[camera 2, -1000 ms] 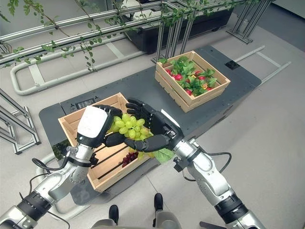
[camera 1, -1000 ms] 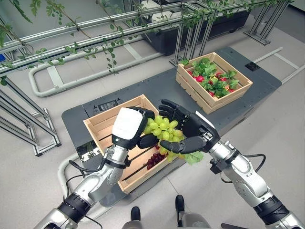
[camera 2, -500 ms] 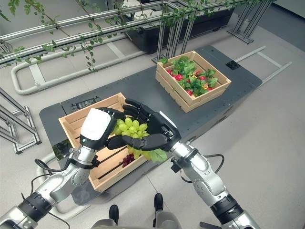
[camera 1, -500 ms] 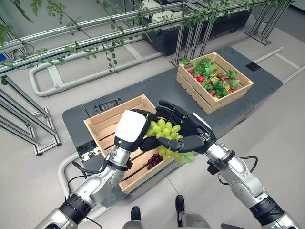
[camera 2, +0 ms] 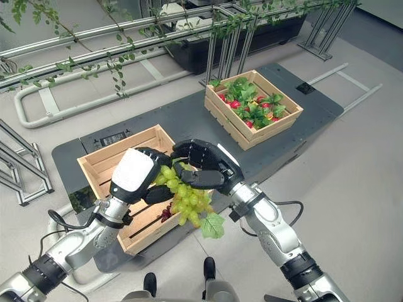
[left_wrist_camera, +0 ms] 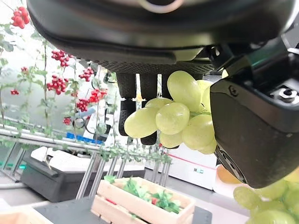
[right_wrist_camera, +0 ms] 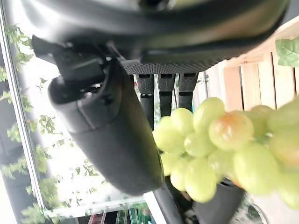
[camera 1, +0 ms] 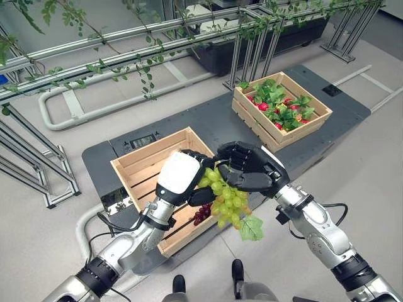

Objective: Pick up the fruits from the basket on one side to the basket on the other side

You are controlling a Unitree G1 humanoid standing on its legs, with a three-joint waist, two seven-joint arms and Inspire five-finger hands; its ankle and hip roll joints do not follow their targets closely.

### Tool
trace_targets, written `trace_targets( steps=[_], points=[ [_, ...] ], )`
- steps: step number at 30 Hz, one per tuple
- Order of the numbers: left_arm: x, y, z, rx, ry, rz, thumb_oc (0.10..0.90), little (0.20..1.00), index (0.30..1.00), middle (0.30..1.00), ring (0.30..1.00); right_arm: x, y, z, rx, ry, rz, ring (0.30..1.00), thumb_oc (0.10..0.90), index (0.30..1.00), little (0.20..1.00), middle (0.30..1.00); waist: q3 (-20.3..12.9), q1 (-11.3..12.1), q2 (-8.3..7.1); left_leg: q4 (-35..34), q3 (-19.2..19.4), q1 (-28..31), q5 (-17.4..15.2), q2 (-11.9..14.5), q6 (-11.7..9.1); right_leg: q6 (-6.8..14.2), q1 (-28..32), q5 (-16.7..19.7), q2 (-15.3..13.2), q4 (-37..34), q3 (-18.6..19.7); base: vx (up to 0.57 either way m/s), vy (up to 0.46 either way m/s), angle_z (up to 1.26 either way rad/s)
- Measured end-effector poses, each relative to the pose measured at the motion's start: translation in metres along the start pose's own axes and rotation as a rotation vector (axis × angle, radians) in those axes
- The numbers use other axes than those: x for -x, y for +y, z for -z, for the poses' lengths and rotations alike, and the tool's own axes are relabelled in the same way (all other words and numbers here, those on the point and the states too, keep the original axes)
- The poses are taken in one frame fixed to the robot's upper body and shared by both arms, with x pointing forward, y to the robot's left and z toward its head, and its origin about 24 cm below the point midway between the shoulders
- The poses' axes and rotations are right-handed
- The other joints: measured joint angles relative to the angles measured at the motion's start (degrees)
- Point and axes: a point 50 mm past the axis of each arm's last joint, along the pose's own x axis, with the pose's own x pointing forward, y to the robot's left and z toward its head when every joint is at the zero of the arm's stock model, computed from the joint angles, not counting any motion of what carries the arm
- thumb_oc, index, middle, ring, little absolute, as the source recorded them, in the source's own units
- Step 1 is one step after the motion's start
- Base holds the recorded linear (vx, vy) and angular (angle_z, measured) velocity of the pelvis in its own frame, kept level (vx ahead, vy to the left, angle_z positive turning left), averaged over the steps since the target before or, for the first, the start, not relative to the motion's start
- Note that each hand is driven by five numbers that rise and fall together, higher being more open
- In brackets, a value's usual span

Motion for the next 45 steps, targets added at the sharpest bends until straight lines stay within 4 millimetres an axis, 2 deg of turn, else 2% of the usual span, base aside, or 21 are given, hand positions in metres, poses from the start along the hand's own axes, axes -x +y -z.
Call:
trace_targets(
  steps=[11,21,29,35,45],
  points=[
    [-0.001,0.002,0.002,-0.005,0.007,-0.010,0.400,0.300,0.300,0.300,0.300,0.001,-0.001,0.000,-0.002,0.000,-0.003,0.900,0.800,0.900,0.900,0.900,-0.1,-0.1,-0.09,0.0,0.0,0.0,0.0,0.0,0.0,0.0,0.0,0.0,0.0,0.0,0.0,0.00,0.000,0.00],
    [-0.004,0.010,0.007,-0.022,0.022,-0.064,0.400,0.300,0.300,0.300,0.300,0.023,-0.005,0.013,0.021,0.077,0.037,0.900,0.800,0.900,0.900,0.900,-0.1,-0.2,-0.09,0.0,0.1,0.1,-0.1,0.0,0.0,0.0,0.0,-0.1,0.0,0.0,0.1,0.00,0.000,0.00],
    [-0.010,0.023,0.010,-0.026,0.031,-0.145,0.400,0.300,0.300,0.300,0.300,0.033,-0.014,0.011,0.176,0.146,0.042,0.900,0.800,0.900,0.900,0.900,-0.1,-0.2,-0.12,0.0,0.2,0.0,-0.1,0.0,0.0,-0.1,0.0,-0.6,0.0,0.0,0.2,0.00,0.000,0.00],
    [-0.014,0.030,0.010,-0.031,0.027,-0.186,0.400,0.300,0.300,0.300,0.300,0.035,-0.015,0.012,0.174,0.158,0.048,0.900,0.800,0.900,0.900,0.900,-0.1,-0.2,-0.13,0.0,0.2,0.1,-0.4,0.1,0.0,0.1,0.0,-0.4,0.1,0.0,0.3,0.00,0.000,0.00],
    [-0.016,0.029,0.005,0.037,0.032,-0.198,0.400,0.300,0.300,0.300,0.300,0.035,-0.012,0.017,0.190,0.179,0.043,0.900,0.800,0.900,0.900,0.900,-0.1,-0.2,-0.13,0.0,0.3,0.4,-0.5,0.0,0.0,0.1,0.3,-0.4,0.1,0.0,0.2,0.00,0.000,0.00]
  ],
)
